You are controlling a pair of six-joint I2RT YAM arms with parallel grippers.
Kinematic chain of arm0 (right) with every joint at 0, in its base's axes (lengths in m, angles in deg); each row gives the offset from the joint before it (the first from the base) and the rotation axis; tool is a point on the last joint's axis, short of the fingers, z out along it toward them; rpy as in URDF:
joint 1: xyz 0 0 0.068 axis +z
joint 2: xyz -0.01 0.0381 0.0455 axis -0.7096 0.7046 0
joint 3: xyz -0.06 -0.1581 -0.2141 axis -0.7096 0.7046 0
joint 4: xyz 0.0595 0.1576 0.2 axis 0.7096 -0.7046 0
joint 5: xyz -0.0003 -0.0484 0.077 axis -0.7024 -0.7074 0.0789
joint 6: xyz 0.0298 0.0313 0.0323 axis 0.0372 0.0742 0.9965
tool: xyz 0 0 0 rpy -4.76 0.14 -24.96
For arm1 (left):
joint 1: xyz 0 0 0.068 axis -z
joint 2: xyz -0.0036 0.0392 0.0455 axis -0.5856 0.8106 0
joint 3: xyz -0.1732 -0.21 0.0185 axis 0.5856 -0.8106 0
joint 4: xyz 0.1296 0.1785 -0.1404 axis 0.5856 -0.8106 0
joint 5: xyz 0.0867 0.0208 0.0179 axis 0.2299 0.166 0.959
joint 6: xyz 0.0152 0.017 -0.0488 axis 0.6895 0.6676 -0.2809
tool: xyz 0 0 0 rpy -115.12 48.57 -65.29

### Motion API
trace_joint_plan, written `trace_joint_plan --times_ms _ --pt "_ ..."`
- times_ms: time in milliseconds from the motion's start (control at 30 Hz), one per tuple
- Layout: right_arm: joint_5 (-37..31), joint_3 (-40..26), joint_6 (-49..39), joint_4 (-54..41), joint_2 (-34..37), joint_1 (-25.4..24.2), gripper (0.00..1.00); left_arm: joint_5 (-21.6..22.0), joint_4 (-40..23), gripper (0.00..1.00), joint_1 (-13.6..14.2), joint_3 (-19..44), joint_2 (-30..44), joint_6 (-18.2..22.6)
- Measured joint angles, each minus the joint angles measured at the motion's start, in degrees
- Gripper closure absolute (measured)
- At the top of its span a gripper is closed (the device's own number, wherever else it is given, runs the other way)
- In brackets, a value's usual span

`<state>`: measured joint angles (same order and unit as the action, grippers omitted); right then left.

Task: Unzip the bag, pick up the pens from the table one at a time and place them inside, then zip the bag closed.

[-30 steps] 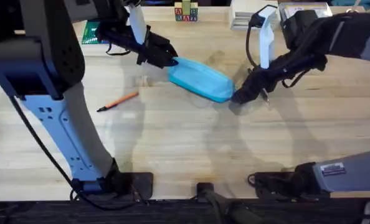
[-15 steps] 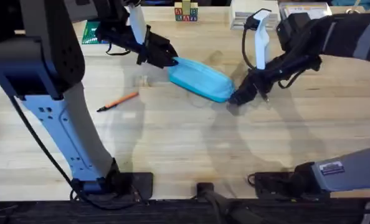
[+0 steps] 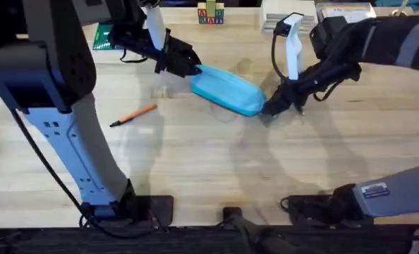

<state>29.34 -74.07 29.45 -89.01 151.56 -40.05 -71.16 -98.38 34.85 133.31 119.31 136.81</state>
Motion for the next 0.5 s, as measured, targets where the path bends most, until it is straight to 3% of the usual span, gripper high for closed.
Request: trace_joint_plan --times_ms 500 --pt "0.0 0.0 0.01 -0.02 0.01 0.0 0.718 0.0 0.0 0.959 0.0 0.0 0.0 0.0"
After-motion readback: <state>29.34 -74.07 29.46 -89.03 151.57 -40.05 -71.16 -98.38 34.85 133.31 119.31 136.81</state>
